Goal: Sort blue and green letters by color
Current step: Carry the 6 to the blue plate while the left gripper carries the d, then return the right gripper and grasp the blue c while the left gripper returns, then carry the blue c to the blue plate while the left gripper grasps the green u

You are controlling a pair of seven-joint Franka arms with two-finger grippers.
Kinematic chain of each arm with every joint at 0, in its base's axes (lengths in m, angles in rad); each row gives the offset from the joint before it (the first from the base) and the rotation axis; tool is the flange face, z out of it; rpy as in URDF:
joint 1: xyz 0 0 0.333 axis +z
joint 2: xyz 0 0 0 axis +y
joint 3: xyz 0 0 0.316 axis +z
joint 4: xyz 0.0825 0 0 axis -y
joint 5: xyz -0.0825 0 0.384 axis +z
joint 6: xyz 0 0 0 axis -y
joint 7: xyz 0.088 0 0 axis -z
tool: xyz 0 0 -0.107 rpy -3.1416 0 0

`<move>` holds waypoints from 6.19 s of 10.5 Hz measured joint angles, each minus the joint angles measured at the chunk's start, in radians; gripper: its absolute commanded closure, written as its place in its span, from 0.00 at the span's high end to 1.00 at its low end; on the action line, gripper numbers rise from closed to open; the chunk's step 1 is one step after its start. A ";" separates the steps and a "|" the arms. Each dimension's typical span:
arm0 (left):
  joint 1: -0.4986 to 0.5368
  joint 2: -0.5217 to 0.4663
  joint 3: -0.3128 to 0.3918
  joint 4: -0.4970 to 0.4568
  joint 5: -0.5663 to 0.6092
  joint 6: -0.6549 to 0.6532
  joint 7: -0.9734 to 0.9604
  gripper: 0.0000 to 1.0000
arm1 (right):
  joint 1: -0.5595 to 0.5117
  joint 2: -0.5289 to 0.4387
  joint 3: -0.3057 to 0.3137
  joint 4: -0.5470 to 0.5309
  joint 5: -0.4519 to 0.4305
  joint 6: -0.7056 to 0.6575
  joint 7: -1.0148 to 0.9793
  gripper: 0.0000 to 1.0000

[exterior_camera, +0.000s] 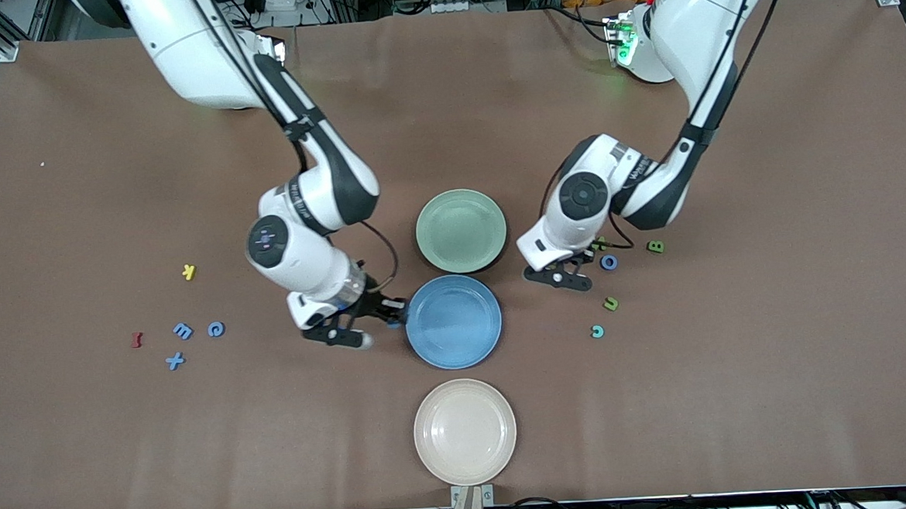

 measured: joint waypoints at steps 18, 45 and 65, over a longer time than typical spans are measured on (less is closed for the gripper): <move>-0.048 0.044 -0.042 0.106 0.045 -0.005 -0.346 1.00 | -0.164 -0.004 -0.086 0.050 -0.162 -0.270 -0.242 1.00; 0.254 0.179 -0.037 0.174 0.095 0.027 0.612 1.00 | -0.442 -0.071 -0.086 -0.393 -0.219 0.158 -0.709 0.21; 0.259 0.187 -0.023 0.167 0.095 0.027 0.497 0.00 | -0.062 -0.021 -0.016 -0.089 -0.218 -0.033 0.285 0.20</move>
